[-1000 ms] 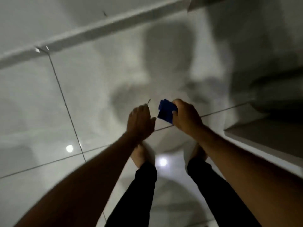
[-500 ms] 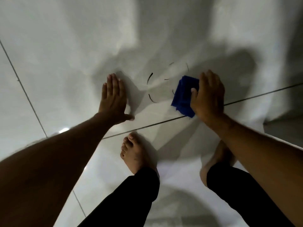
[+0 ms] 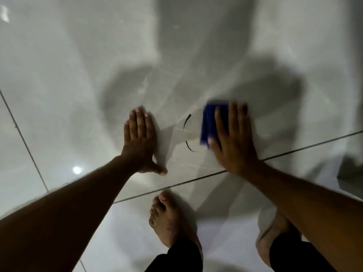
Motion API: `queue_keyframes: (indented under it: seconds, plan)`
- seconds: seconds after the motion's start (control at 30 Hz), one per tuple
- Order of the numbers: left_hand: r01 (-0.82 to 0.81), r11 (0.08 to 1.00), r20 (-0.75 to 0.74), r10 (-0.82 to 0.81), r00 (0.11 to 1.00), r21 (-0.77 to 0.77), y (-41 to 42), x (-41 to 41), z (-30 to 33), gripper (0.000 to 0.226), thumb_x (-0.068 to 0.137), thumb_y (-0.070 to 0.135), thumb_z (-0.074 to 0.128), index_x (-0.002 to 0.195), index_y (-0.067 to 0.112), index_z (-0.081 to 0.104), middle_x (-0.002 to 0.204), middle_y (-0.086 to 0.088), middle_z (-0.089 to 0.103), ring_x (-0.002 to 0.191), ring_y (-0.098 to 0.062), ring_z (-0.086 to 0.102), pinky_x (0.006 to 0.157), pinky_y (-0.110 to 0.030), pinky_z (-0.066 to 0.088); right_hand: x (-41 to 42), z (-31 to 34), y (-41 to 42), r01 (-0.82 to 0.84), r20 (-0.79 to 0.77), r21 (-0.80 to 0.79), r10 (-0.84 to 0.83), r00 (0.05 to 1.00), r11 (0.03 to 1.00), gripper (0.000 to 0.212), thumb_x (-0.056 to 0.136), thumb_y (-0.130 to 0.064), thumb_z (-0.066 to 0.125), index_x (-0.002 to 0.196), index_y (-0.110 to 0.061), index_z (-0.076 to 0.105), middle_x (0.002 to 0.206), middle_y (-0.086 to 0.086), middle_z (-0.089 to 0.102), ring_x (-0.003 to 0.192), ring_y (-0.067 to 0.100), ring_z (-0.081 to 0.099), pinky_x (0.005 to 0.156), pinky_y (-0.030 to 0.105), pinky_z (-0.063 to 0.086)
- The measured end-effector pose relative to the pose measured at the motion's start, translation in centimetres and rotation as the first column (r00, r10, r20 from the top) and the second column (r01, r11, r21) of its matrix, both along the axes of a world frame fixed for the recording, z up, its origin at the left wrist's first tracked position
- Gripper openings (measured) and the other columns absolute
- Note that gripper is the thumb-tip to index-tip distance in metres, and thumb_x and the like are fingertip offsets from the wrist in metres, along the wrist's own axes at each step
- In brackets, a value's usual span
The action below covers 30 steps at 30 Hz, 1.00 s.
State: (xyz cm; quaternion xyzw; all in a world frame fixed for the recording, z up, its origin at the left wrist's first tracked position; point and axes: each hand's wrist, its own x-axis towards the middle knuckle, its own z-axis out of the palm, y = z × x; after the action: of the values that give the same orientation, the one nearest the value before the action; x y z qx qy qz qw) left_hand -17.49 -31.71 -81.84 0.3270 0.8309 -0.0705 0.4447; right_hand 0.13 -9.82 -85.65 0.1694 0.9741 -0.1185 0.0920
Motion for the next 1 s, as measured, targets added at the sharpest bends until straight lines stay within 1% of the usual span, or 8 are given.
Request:
queue_keyframes:
  seconds: [0.17,0.27,0.37,0.47,0.6,0.8,0.93,1.0]
  plan:
    - [-0.01,1.0,-0.004,0.01,1.0,-0.011,0.3,0.2,0.3,0.182,0.024,0.083,0.077,0.136,0.004,-0.043,0.134,-0.019,-0.059,0.13,-0.039,-0.05,0.104,-0.047,-0.032,7.7,-0.3,10.1,-0.842,0.086,-0.025,0.84,0.535,0.539,0.078,0.091,-0.054,0.045,0.154,-0.023,0.013,0.161,0.02,0.016,0.149,0.038,0.012,0.119,0.055,0.008]
    - [-0.004,1.0,-0.024,0.004,1.0,-0.018,0.1,0.1,0.2,0.182,0.022,0.084,0.076,0.14,0.003,-0.038,0.14,-0.022,-0.052,0.133,-0.04,-0.046,0.108,-0.05,-0.027,3.3,-1.1,10.1,-0.192,0.042,0.148,0.188,0.981,0.97,0.071,0.098,-0.051,0.037,0.154,-0.012,0.02,0.159,0.028,0.015,0.147,0.047,0.012,0.119,0.059,0.014]
    - [0.007,1.0,-0.012,-0.007,1.0,-0.021,0.1,0.2,0.0,0.182,0.022,0.086,0.074,0.141,0.003,-0.036,0.144,-0.024,-0.048,0.134,-0.041,-0.045,0.108,-0.05,-0.027,2.5,-0.3,-1.5,0.475,-0.025,0.04,-0.474,0.88,0.879,0.07,0.096,-0.044,0.045,0.15,-0.003,0.028,0.154,0.035,0.022,0.144,0.054,0.013,0.118,0.061,0.014]
    - [-0.008,0.999,-0.005,0.008,1.0,-0.039,0.1,0.1,0.4,0.182,0.023,0.084,0.075,0.139,0.005,-0.04,0.143,-0.023,-0.05,0.132,-0.039,-0.047,0.107,-0.049,-0.028,5.0,1.3,-7.7,-0.234,-0.03,-0.138,0.232,0.972,0.962,0.075,0.092,-0.048,0.051,0.153,-0.013,0.025,0.159,0.026,0.018,0.149,0.045,0.005,0.119,0.059,0.009]
    - [-0.002,1.0,-0.035,0.001,0.999,-0.019,-0.1,0.2,0.2,0.182,0.022,0.083,0.076,0.14,0.006,-0.039,0.143,-0.022,-0.05,0.133,-0.038,-0.046,0.109,-0.049,-0.025,-3.4,-0.8,2.2,-0.884,-0.122,-0.086,0.876,0.467,0.459,0.074,0.09,-0.055,0.048,0.153,-0.022,0.024,0.161,0.017,0.021,0.149,0.037,0.015,0.12,0.053,0.014]
    - [-0.006,1.0,-0.02,0.006,1.0,-0.004,0.1,-0.1,0.5,0.181,0.025,0.081,0.078,0.138,0.006,-0.041,0.139,-0.019,-0.054,0.133,-0.036,-0.048,0.107,-0.047,-0.028,-7.9,-0.4,-2.8,-0.187,-0.087,-0.038,0.183,0.979,0.982,0.075,0.093,-0.053,0.04,0.155,-0.018,0.016,0.161,0.024,0.014,0.148,0.045,0.008,0.119,0.057,0.011]
    - [-0.003,1.0,-0.003,0.003,1.0,-0.003,0.1,-0.1,1.1,0.178,0.031,0.08,0.079,0.137,0.004,-0.042,0.136,-0.02,-0.057,0.129,-0.039,-0.05,0.107,-0.047,-0.03,1.3,0.9,0.7,-0.914,-0.06,-0.153,0.919,0.389,0.377,0.075,0.09,-0.051,0.052,0.153,-0.022,0.024,0.162,0.014,0.016,0.151,0.033,0.009,0.12,0.053,0.013]
    - [-0.002,1.0,-0.008,0.002,1.0,-0.001,0.0,-0.1,0.8,0.179,0.03,0.08,0.079,0.137,0.004,-0.041,0.135,-0.02,-0.058,0.129,-0.039,-0.051,0.106,-0.047,-0.031,-1.0,-0.7,6.0,-0.929,-0.078,-0.08,0.927,0.367,0.361,0.073,0.09,-0.054,0.053,0.152,-0.024,0.029,0.162,0.014,0.018,0.15,0.031,0.013,0.121,0.049,0.012]
